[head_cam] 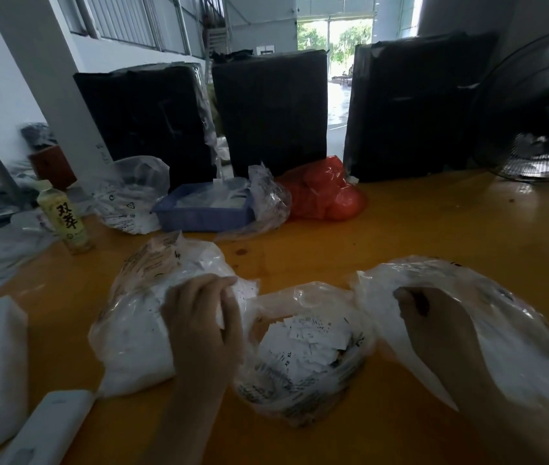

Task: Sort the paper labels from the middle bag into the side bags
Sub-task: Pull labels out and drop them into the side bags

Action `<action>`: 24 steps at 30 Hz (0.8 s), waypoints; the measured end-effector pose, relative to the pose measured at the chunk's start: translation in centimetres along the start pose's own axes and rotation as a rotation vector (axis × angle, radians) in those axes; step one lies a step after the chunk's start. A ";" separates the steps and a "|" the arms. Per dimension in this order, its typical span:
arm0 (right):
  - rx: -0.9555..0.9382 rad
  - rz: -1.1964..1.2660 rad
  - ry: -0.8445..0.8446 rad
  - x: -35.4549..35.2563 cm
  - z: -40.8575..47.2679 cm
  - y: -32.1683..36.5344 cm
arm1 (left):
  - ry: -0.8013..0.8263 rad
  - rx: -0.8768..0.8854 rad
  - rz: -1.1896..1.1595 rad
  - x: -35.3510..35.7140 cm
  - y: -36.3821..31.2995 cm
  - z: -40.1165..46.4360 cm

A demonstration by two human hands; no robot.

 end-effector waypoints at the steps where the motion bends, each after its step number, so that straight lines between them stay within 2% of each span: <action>1: 0.027 0.120 0.053 0.7 -0.2 -0.1 | 0.067 0.019 -0.106 1.0 -1.3 -0.8; 4: 0.071 0.497 0.226 2.3 -1.1 0.9 | 0.320 0.010 -0.353 4.1 -4.4 -3.2; 6: 0.058 0.653 0.318 2.7 -1.7 1.9 | 0.450 -0.116 -0.491 5.8 -4.4 -4.5; 9: 0.055 0.702 0.444 3.8 -2.6 2.8 | 0.699 -0.447 -0.742 8.7 -3.9 -6.7; 12: 0.023 0.651 0.525 5.0 -3.5 3.6 | 0.850 -0.611 -0.883 10.3 -3.6 -8.0; 14: -0.009 0.622 0.533 5.6 -3.9 3.8 | 0.850 -0.644 -0.922 10.2 -3.5 -8.0; 20: -0.045 0.486 0.468 6.5 -4.6 3.9 | 0.759 -0.593 -0.944 8.8 -4.0 -6.9; 24: -0.109 0.419 0.382 6.4 -4.5 3.9 | 0.710 -0.573 -0.870 8.6 -3.9 -6.7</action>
Point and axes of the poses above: each hand's wrist, its own z-axis towards the middle knuckle, its own x-axis out of the palm, y = z × x, the point moved 8 cm from there along z, towards the middle knuckle
